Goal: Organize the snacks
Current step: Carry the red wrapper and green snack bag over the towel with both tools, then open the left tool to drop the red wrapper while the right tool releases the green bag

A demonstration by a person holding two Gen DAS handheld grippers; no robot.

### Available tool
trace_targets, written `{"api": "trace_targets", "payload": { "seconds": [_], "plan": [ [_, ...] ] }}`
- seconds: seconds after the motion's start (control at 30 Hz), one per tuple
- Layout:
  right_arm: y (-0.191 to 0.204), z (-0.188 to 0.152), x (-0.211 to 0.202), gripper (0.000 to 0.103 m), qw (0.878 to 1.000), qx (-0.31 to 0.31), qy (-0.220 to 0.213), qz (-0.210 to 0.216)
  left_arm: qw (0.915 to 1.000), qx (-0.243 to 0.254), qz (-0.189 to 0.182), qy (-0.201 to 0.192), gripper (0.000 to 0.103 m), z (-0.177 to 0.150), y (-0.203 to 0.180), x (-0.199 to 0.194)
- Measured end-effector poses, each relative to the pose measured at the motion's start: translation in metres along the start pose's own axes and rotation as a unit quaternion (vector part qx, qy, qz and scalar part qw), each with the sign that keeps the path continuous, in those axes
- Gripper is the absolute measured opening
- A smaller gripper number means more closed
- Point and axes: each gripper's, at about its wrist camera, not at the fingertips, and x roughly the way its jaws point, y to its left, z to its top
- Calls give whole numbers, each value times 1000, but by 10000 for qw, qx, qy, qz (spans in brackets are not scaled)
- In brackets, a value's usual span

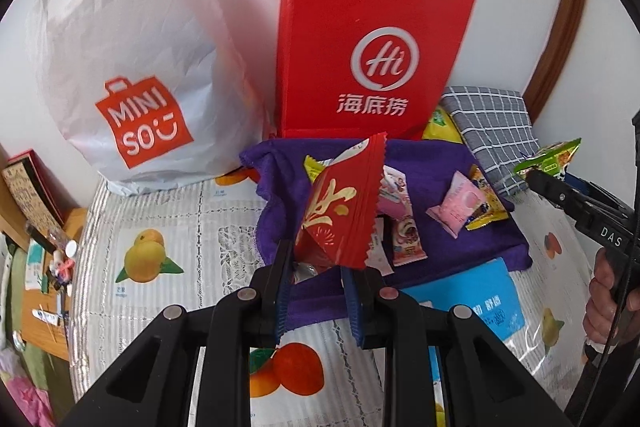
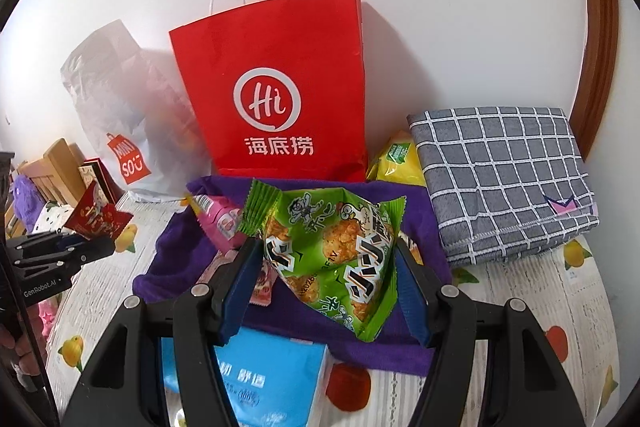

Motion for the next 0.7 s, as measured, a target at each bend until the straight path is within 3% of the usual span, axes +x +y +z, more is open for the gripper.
{"api": "trace_targets", "payload": {
  "seconds": [0.33, 0.7],
  "plan": [
    [-5, 13, 34, 64, 9996, 98, 200, 153, 9998, -37, 77, 193, 23, 10, 3, 31],
    [16, 0, 80, 64, 9965, -304, 720, 302, 9978, -55, 152, 650, 23, 7, 1, 72]
  ]
}}
